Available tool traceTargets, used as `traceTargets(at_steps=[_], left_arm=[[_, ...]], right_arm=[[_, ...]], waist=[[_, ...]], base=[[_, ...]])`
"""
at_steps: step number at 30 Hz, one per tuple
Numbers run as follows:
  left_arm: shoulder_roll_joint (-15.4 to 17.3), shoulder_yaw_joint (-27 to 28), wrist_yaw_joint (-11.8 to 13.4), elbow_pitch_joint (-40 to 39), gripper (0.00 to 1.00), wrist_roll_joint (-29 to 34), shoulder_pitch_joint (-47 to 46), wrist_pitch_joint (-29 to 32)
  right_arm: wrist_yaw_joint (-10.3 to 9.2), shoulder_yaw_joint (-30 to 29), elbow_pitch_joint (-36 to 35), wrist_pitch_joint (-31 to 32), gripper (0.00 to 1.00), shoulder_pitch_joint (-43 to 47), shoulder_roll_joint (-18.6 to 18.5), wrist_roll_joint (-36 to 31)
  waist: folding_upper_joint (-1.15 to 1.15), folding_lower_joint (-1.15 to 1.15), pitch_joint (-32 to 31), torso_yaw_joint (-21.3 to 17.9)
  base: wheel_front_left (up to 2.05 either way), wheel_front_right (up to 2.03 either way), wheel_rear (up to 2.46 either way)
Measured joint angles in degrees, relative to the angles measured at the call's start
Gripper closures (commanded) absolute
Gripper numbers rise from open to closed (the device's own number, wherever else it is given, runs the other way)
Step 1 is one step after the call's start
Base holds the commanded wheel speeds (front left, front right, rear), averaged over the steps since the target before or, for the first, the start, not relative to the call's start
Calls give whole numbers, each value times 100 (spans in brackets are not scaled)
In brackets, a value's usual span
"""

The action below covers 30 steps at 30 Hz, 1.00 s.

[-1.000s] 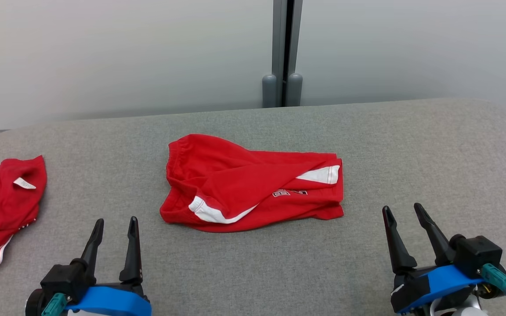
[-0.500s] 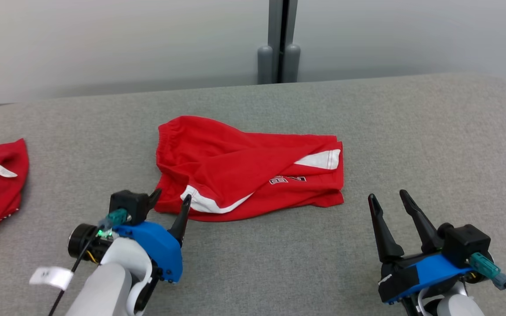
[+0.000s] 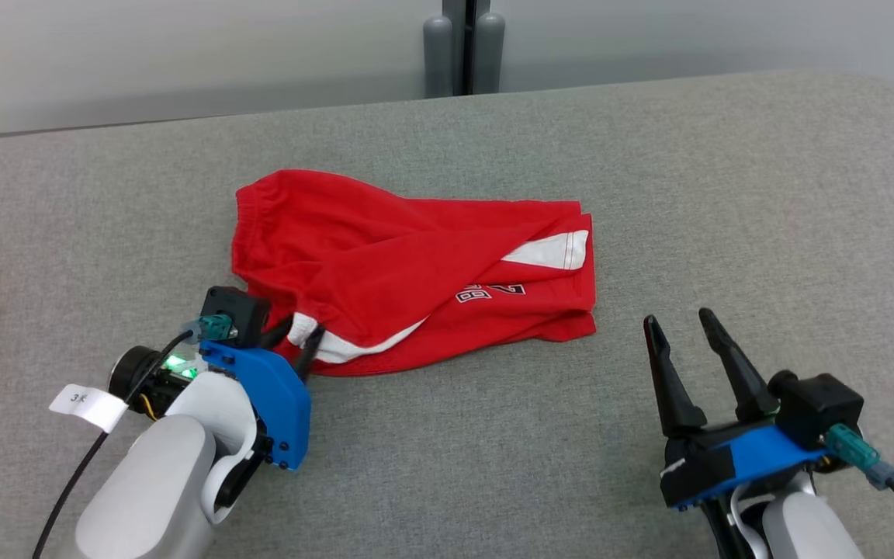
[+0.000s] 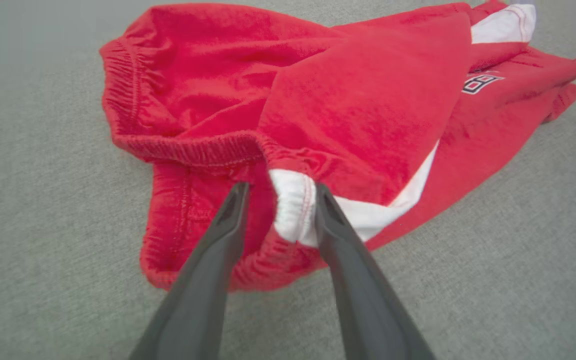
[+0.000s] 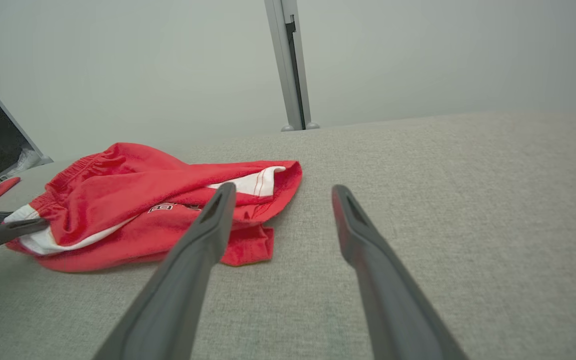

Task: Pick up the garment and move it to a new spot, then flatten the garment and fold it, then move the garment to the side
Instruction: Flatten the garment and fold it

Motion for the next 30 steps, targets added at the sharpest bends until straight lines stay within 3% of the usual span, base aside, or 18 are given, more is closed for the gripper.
traceTargets(at_steps=[5,12,16,22,27,28,29,30], left_arm=[[5,-40,-1,-67,100,-282,3,-162],[-178,159,89,-349,100,-494,309,-821],[-304,181,164,-459,100,-552,454,-1074],[-445,130,204,-426,100,-552,495,-1227],[-497,85,197,-357,100,-552,433,-1293],[-508,81,196,-344,100,-554,420,-1302],[-515,77,196,-330,100,-560,413,-1314],[-521,78,194,-314,100,-582,408,-1321]], right_arm=[[0,91,33,155,0,-373,0,-43],[0,-46,434,1930,0,-1163,-2,557],[0,-116,827,2528,0,-1744,1,723],[0,-450,1901,2858,0,-2393,-2,694],[0,-280,2619,2804,0,-2784,-2,818],[0,-208,2737,2772,17,-2851,-1,859],[0,-146,2844,2714,68,-2909,1,948],[0,-49,2941,2666,98,-2966,-1,956]], waist=[[0,0,106,63],[0,0,149,236],[0,0,198,350],[0,0,263,522],[0,-1,314,604],[0,-1,321,613],[0,-1,327,619],[0,-1,330,620]], base=[[0,0,0],[0,0,0],[0,0,0],[0,0,0],[0,0,0],[0,0,0],[0,0,0],[0,0,0]])
